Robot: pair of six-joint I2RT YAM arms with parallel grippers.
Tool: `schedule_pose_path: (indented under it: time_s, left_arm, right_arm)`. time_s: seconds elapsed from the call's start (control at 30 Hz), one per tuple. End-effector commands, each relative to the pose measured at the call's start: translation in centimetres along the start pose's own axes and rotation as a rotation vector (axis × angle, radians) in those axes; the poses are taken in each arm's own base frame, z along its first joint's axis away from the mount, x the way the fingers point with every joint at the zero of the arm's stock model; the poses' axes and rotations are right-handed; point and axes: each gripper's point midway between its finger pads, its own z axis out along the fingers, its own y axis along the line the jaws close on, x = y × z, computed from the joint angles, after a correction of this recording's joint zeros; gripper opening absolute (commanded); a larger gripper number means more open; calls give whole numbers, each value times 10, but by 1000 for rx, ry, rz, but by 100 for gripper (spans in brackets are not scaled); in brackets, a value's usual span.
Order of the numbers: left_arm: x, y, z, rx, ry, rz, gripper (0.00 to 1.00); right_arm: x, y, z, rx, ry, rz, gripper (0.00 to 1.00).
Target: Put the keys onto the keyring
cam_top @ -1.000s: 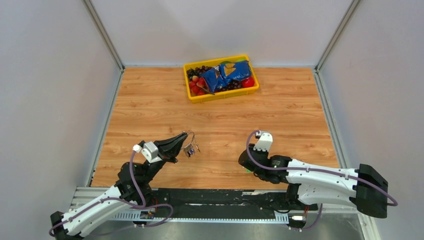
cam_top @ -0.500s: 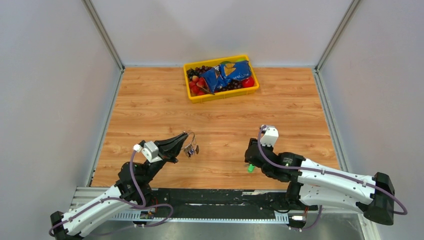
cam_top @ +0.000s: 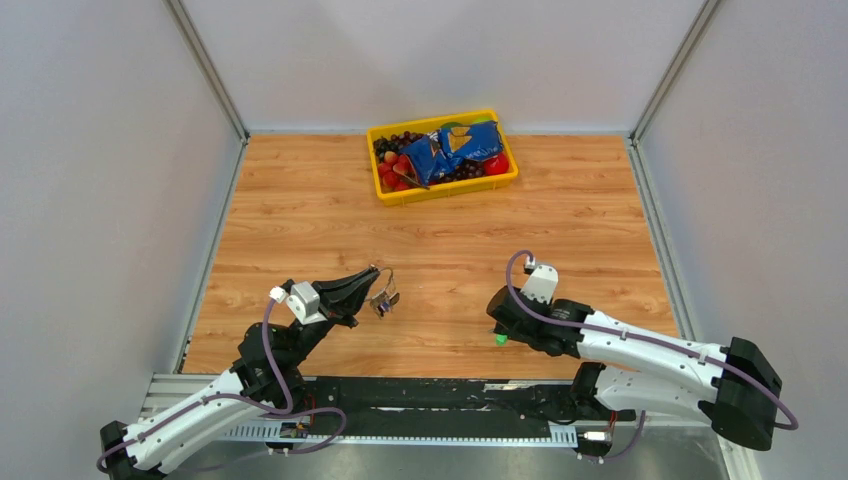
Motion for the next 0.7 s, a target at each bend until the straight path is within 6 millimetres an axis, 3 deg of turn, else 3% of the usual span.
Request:
schedule_pose_path:
  time_s: [0.0,0.2,0.4,0.67]
  left_arm:
    - [-24,-7,4,28,-69,-36,0]
    - [-24,-9,4,41,-68,-47,0]
    - [-26,-9,4,41,-69,-49,1]
    - [-25,-9,4,40,-65,-49,0]
  right_arm:
    - [9,3,11,10,47,73,53]
    - [-1,3,18,31,23,10,50]
    - [-17,14,16,9,35,-210,46]
    - [-82,53,-6,-44,-112,-500,49]
